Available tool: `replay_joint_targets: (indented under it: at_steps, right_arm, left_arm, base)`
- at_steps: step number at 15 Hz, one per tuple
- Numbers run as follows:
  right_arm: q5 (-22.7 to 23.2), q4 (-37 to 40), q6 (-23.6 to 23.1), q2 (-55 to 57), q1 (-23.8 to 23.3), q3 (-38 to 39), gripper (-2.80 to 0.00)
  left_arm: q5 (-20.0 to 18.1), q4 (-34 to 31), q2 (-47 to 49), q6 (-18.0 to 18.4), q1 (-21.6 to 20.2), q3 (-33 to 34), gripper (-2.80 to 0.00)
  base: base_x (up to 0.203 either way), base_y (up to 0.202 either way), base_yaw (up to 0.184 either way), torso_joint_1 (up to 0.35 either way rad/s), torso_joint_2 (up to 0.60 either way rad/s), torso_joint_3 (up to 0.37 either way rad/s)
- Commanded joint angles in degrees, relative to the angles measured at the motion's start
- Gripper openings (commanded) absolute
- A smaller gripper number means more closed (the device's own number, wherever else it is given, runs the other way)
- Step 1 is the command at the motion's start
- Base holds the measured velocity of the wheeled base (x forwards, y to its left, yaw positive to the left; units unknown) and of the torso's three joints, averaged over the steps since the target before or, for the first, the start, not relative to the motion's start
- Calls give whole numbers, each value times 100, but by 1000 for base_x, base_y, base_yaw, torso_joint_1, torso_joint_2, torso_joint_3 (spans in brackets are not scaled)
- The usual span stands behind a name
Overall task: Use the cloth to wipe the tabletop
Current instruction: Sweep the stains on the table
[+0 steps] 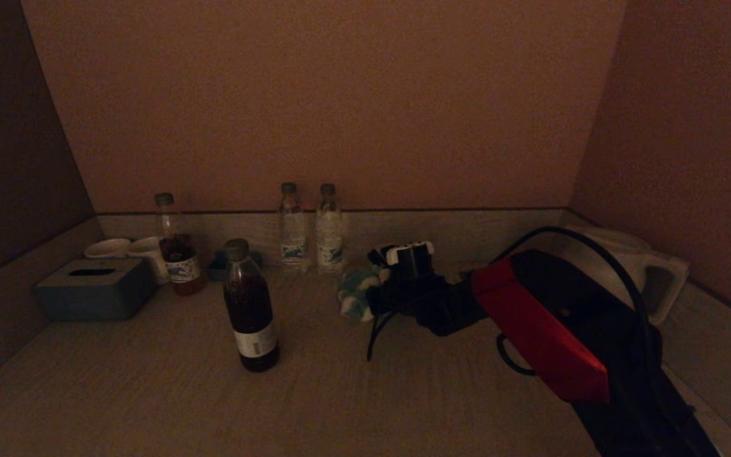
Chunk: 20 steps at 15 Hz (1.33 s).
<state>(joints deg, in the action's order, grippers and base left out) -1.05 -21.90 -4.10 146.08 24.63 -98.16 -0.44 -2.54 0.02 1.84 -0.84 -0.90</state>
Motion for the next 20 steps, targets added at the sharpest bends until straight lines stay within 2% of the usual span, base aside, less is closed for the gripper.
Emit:
replay_joint_targets:
  at_steps: [1, 5, 9, 12, 14, 17, 20]
  right_arm:
    - [-16, -8, 5, -67, 230, 56, -280]
    - [-74, -31, 16, -176, 336, 253, -280]
    - [-79, -297, 41, -732, 603, 1378, -280]
    - [-80, -662, 43, -1019, 751, 1938, -280]
    - [-80, -1003, 35, -1319, 839, 2703, -280]
    - [-80, -1357, 38, -1847, 888, 3548, -280]
    - [-82, -1519, 53, -2162, 891, 4033, -280]
  left_arm:
    - [0, -1, 6, 0, -4, 2, -280]
    - [0, -1, 6, 0, -4, 2, -280]
    - [0, -1, 6, 0, -4, 2, -280]
    - [0, -1, 6, 0, -4, 2, -280]
    - [0, -1, 6, 0, -2, 2, -280]
    - [0, -1, 6, 0, -4, 2, -280]
    - [0, -1, -2, 0, 5, 2, -280]
  base:
    - [0, 0, 0, 0, 0, 0]
    - [0, 0, 0, 0, 0, 0]
    - [0, 0, 0, 0, 0, 0]
    - [0, 0, 0, 0, 0, 0]
    - [0, 0, 0, 0, 0, 0]
    - [0, 0, 0, 0, 0, 0]
    - [0, 0, 0, 0, 0, 0]
